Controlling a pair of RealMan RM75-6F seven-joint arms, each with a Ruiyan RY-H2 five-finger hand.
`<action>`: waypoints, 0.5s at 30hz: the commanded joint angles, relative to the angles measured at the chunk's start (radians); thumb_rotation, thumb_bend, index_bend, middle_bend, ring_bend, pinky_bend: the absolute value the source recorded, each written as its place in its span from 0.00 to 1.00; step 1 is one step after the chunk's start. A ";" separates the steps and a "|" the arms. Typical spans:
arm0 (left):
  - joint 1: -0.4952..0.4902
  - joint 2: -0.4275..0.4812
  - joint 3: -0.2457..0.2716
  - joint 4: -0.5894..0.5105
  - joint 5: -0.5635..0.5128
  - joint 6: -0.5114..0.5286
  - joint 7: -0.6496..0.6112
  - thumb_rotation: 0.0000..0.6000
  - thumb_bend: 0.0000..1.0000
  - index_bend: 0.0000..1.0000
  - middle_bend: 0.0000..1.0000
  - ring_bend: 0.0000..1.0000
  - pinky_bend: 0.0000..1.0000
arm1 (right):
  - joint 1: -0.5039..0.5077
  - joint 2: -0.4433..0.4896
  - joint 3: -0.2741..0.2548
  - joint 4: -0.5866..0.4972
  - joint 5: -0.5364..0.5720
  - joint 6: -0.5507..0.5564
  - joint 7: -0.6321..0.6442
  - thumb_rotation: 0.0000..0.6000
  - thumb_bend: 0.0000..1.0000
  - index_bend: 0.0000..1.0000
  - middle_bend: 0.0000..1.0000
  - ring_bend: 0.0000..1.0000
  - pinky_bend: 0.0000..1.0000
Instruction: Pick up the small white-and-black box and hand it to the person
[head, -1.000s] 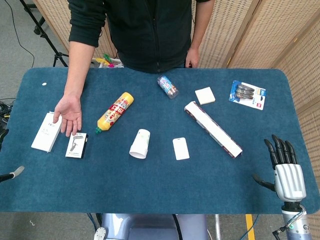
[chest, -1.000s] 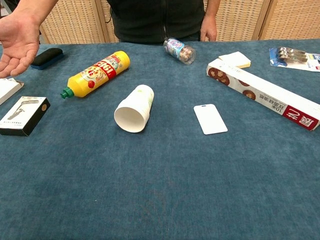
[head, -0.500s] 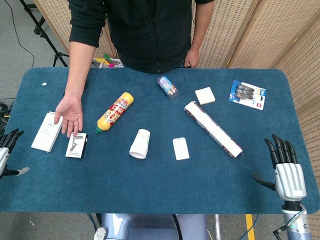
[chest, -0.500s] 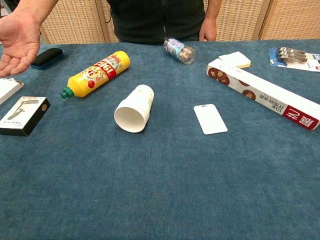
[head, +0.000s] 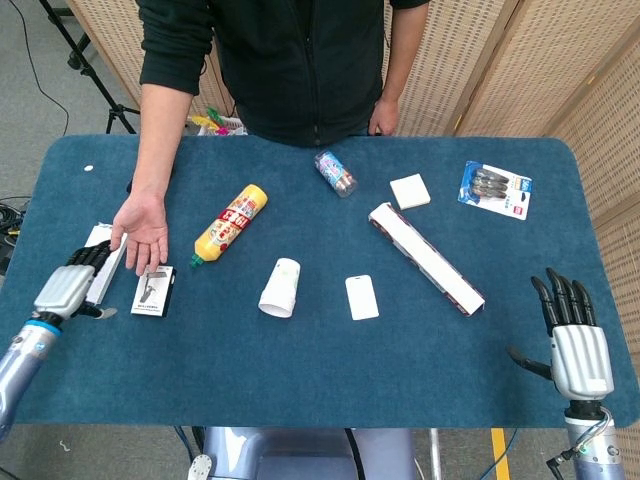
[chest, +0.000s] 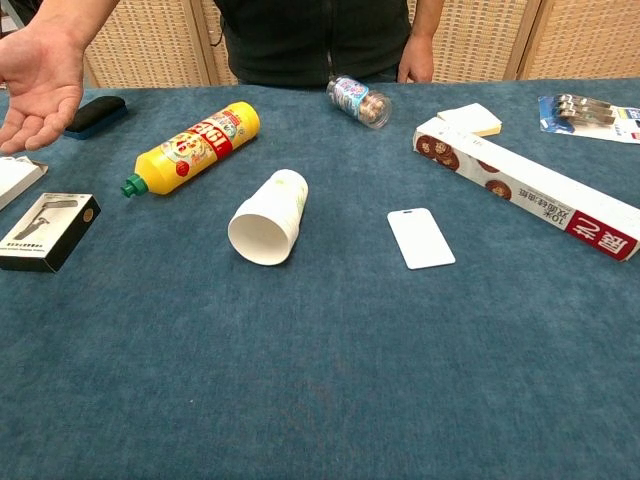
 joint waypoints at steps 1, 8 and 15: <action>-0.020 -0.011 0.009 -0.002 0.010 -0.018 0.006 1.00 0.00 0.00 0.00 0.00 0.00 | -0.001 0.003 0.003 -0.001 0.005 0.001 0.005 1.00 0.00 0.00 0.00 0.00 0.00; -0.048 -0.010 0.035 -0.035 0.014 -0.066 0.009 1.00 0.00 0.00 0.00 0.00 0.00 | 0.000 0.011 0.010 -0.002 0.018 -0.002 0.016 1.00 0.00 0.00 0.00 0.00 0.00; -0.063 0.009 0.049 -0.085 0.004 -0.089 -0.004 1.00 0.00 0.00 0.00 0.00 0.00 | 0.000 0.013 0.009 -0.003 0.020 -0.006 0.021 1.00 0.00 0.00 0.00 0.00 0.00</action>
